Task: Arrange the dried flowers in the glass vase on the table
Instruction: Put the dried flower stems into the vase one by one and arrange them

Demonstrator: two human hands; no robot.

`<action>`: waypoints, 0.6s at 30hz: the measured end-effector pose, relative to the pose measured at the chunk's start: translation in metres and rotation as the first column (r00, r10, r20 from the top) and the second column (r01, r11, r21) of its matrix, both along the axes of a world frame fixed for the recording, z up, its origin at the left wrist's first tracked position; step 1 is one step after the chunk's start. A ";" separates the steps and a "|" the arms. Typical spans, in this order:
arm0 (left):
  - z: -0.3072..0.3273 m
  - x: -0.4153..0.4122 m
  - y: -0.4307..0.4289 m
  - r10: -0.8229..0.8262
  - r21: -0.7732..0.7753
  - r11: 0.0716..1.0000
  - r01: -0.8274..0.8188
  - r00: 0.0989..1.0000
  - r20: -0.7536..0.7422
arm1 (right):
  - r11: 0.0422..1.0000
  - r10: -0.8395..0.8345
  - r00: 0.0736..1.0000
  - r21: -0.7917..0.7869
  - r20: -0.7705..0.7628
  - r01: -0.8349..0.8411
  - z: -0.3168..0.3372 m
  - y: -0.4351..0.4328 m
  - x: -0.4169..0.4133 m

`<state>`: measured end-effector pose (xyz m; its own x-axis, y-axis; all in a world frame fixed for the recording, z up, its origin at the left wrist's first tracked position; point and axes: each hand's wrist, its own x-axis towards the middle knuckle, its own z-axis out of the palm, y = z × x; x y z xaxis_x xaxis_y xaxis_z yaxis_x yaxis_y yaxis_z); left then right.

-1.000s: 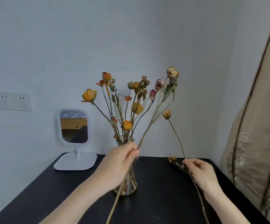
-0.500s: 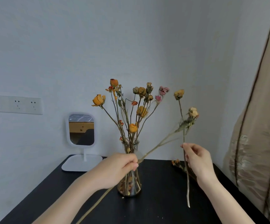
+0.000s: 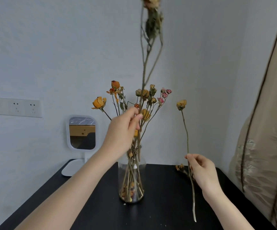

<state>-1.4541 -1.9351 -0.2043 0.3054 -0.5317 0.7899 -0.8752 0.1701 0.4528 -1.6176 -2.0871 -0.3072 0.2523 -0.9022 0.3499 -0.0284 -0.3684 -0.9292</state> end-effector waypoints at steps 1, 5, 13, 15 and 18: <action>0.005 0.002 -0.004 0.023 -0.039 0.999 -0.024 1.000 -0.013 | 1.000 0.002 1.000 -0.007 -0.002 -0.002 -0.001 0.000 0.000; 0.013 0.005 -0.012 0.090 -0.133 0.987 -0.090 0.996 -0.008 | 1.000 0.005 1.000 -0.004 -0.003 -0.005 -0.004 0.000 -0.003; 0.013 0.010 -0.016 0.187 -0.177 0.968 -0.176 0.981 0.048 | 0.999 0.014 1.000 0.029 -0.010 -0.014 -0.010 -0.001 -0.001; 0.011 0.012 -0.019 0.194 -0.161 0.970 -0.181 0.979 0.067 | 0.999 0.017 1.000 0.029 -0.010 -0.016 -0.010 -0.001 -0.001; 0.005 0.015 -0.025 0.210 -0.107 0.973 -0.203 0.976 0.051 | 0.999 0.020 1.000 0.027 -0.010 -0.020 -0.011 0.000 -0.001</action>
